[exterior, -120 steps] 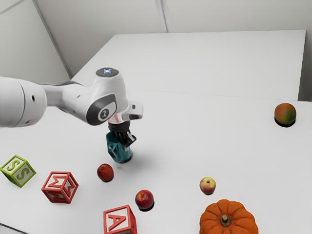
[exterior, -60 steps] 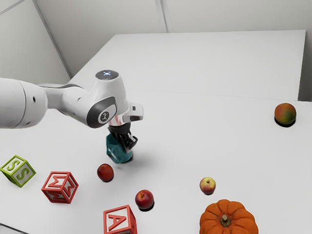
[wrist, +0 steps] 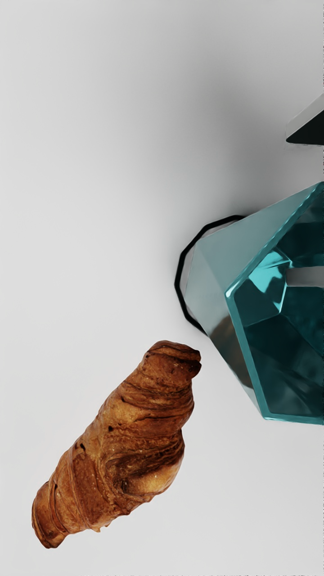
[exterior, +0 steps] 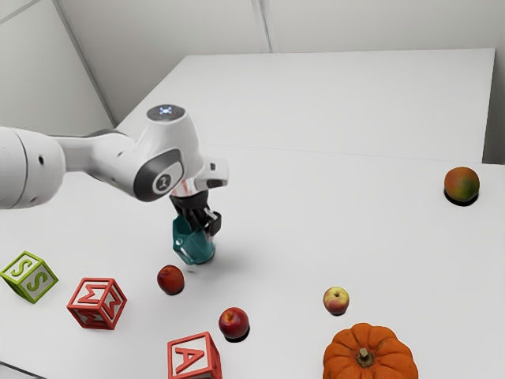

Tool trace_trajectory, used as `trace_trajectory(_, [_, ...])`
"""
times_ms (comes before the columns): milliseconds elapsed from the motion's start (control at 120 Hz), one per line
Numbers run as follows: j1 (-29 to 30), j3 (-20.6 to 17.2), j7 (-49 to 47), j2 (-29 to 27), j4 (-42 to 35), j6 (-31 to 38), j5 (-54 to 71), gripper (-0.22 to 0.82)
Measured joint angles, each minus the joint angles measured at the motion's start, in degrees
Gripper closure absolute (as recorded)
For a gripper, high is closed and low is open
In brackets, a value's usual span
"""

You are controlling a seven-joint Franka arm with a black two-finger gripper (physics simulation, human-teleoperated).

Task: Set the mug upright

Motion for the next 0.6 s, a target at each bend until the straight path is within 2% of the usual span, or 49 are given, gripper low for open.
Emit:
trace_trajectory(208, [0.40, -0.75, -0.15, -2.84, 0.17, -0.21, -0.05, 0.33])
trace_trajectory(292, [0.48, -1.25, -0.15, -3.68, 3.15, -1.06, -0.15, 0.30])
trace_trajectory(417, [-0.50, -1.21, 0.19, 0.26, 17.53, -5.95, -1.80, 0.18])
trace_trajectory(525, [-0.59, -0.83, 0.96, 6.49, 32.34, -14.11, -4.36, 0.11])
trace_trajectory(600, [-0.53, 0.65, 1.48, 9.07, 37.94, -19.71, -6.93, 0.07])
